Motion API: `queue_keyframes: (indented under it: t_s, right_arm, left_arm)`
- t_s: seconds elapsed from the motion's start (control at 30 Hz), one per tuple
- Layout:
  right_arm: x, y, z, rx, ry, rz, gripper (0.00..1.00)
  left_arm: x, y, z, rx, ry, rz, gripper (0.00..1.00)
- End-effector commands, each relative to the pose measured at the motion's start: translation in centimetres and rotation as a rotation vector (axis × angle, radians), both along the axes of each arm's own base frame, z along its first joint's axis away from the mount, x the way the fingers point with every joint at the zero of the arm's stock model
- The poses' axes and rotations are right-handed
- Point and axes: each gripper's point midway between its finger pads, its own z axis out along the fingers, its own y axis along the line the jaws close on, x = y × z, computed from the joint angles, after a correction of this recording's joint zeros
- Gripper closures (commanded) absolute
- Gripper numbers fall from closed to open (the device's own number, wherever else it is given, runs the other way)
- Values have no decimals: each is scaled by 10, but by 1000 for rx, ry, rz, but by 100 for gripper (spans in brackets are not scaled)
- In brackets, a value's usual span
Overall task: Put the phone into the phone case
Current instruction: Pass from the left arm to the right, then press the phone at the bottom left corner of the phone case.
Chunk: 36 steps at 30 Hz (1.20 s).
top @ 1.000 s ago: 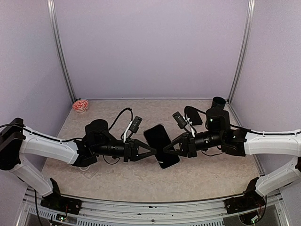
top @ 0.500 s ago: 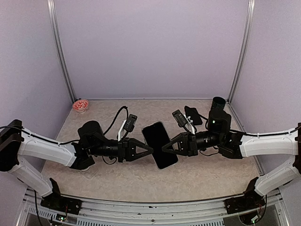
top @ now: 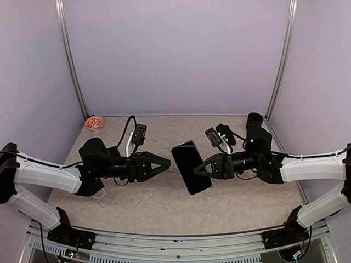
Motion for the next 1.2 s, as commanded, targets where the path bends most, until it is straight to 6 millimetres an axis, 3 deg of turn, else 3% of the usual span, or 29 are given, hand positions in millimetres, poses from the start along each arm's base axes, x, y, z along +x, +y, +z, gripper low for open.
queue_keyframes:
  t_s: [0.0, 0.07, 0.17, 0.3, 0.5, 0.73, 0.97, 1.17]
  right_arm:
    - [-6, -5, 23, 64, -48, 19, 100]
    - [-6, -5, 23, 62, -50, 18, 100]
    - [-3, -6, 23, 58, -57, -4, 100]
    - [8, -8, 23, 45, -85, -90, 100]
    - [20, -17, 36, 71, -135, -212, 100]
    - [27, -21, 42, 76, -157, -267, 100]
    - [31, -25, 38, 48, -200, -326, 100]
    - [33, -32, 41, 32, -266, -382, 100]
  left_arm:
    - [14, -1, -11, 32, 12, 66, 60]
    - [18, -4, -15, 43, 29, 75, 45]
    - [28, -8, -25, 77, 59, 114, 39]
    - [33, -20, -33, 112, 80, 133, 39]
    - [4, -50, -33, 104, 58, -2, 39]
    - [-8, -76, -42, 126, 69, -63, 43]
    - [-1, -91, -45, 131, 130, -70, 63]
    - [3, -95, -54, 148, 180, -67, 94]
